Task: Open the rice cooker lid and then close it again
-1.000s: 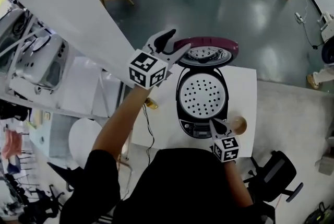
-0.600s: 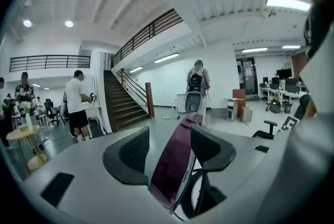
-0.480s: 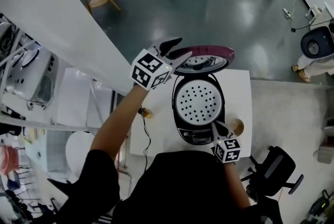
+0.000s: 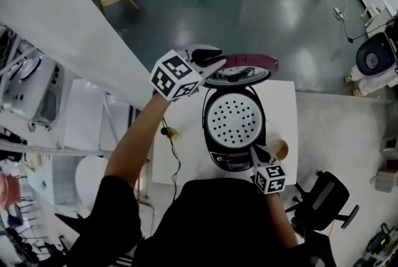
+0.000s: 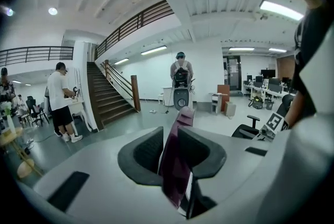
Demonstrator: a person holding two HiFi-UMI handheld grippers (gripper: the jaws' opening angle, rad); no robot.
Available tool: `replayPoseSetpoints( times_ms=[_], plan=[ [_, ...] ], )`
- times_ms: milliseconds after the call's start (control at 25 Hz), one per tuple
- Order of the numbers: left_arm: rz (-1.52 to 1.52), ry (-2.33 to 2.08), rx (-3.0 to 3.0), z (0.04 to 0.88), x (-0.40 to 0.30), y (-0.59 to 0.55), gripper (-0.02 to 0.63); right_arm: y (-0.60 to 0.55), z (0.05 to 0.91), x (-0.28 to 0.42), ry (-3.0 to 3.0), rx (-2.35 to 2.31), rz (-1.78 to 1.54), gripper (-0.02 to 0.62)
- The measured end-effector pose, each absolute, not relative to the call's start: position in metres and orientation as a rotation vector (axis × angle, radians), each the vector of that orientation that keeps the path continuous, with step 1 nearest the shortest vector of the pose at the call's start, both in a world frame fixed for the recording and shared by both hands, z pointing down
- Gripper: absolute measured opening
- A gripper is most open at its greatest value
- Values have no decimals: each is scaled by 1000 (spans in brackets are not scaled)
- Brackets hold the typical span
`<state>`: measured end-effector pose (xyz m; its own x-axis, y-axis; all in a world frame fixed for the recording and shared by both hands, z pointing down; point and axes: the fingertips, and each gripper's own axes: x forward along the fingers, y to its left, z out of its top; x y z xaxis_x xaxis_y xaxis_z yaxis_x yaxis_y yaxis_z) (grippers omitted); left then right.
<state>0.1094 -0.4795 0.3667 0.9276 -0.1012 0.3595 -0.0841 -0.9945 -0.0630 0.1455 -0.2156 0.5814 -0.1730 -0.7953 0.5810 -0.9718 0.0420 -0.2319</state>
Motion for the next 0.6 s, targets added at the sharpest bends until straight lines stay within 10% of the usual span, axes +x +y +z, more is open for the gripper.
replayPoseSetpoints(
  times_ms=[600],
  plan=[
    [-779,125,-3008,373,104,-443,72,-204,580,150,-2134,1763,963,0]
  ],
)
